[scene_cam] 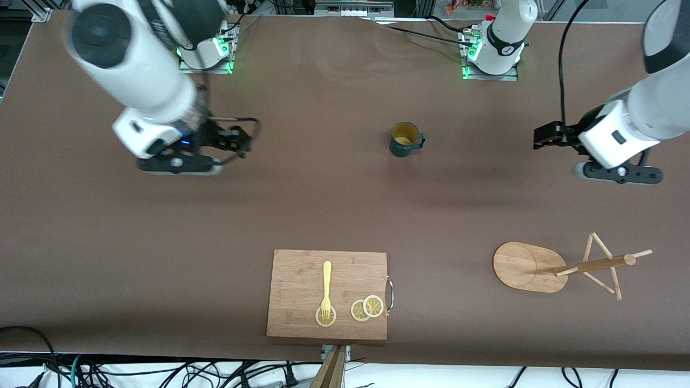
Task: Pass cup and hang on rack
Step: 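Set the mug down, open the right gripper and withdraw it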
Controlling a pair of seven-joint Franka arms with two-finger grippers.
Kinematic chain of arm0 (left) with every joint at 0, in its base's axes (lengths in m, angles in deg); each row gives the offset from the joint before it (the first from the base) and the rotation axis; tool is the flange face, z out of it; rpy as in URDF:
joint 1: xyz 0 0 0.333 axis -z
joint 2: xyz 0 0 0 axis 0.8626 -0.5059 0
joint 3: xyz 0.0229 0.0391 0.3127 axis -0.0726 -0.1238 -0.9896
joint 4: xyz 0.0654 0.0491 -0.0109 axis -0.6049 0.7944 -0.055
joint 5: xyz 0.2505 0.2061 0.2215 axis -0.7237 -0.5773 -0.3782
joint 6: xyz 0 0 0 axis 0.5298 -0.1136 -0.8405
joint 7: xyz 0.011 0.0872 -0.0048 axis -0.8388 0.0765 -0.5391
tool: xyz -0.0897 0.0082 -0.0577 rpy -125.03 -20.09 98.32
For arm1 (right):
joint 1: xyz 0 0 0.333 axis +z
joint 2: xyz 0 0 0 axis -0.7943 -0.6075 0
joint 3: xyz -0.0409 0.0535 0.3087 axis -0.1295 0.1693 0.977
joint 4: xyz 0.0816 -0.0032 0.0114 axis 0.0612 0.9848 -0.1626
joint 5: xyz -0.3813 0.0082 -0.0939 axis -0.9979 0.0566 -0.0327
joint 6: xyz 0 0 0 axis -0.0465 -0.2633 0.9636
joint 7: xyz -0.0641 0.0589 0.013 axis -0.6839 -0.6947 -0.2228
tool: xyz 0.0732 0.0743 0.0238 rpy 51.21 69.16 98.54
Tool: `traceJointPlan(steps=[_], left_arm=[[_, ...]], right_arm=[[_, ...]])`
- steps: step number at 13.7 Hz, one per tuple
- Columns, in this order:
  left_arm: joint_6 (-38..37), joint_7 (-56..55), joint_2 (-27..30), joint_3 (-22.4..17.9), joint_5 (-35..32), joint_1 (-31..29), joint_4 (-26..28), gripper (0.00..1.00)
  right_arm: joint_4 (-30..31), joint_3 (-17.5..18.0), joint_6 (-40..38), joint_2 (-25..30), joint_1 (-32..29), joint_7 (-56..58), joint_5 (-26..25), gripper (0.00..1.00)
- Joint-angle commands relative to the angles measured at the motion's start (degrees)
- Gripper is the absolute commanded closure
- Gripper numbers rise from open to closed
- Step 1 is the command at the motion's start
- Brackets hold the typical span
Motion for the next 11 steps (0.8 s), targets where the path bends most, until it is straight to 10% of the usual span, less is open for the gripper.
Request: traceJointPlan(steps=[1, 5, 11], left_arm=[[-1.7, 4.6, 3.5, 2.5, 1.5, -0.4, 4.8, 0.00], [-5.1, 24.5, 3.6, 4.2, 5.3, -0.6, 9.4, 0.00], [3.1, 49.8, 6.0, 3.7, 10.1, -2.7, 22.1, 0.00]], right_arm=[[7.2, -6.3, -3.1, 7.9, 0.9, 8.7, 0.3, 0.00], [7.0, -4.9, -6.6, 10.8, -3.8, 12.4, -0.4, 0.00], [8.2, 16.1, -8.2, 13.0, -27.4, 15.6, -3.2, 0.00]])
